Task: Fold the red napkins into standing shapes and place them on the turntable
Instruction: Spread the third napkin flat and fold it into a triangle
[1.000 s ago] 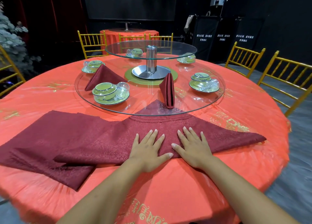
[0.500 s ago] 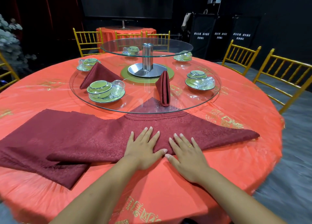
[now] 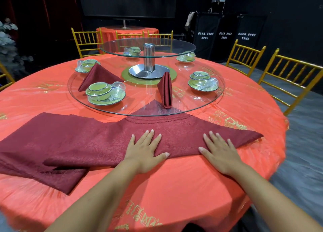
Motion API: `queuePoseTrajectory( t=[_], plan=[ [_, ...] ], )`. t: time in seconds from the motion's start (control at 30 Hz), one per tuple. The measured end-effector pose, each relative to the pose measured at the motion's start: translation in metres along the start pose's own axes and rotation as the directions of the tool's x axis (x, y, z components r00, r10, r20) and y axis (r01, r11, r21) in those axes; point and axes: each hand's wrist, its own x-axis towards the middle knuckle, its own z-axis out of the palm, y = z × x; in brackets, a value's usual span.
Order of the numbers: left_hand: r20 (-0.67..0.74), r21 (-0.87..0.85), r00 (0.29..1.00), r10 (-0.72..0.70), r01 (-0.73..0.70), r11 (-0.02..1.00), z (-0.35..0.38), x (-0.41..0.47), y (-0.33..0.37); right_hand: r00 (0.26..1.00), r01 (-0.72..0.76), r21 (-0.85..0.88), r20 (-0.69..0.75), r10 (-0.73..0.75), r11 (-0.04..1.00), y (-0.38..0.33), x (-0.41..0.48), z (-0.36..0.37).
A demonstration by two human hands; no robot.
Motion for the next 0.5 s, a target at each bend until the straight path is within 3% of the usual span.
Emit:
queuePoseTrajectory(
  t=[0.2,0.33,0.4,0.5],
  plan=[
    [-0.005,-0.001,1.000,-0.003,0.003,1.000,0.000,-0.001,0.000,0.984,-0.178,-0.013,0.012,0.178,0.984,0.046,0.004,-0.009],
    [-0.004,0.004,1.000,-0.003,0.003,1.000,0.000,-0.001,0.000,0.966,-0.259,0.025,0.026,0.259,0.965,0.034,0.003,-0.016],
    [-0.007,0.002,1.000,-0.001,0.001,1.000,0.000,-0.001,-0.001,0.977,-0.212,0.040,-0.014,0.212,0.977,0.010,0.004,-0.019],
    [-0.012,-0.001,1.000,-0.002,0.002,1.000,0.001,-0.001,-0.001,0.993,-0.016,0.079,-0.118,0.025,0.997,-0.038,0.003,-0.019]
  ],
)
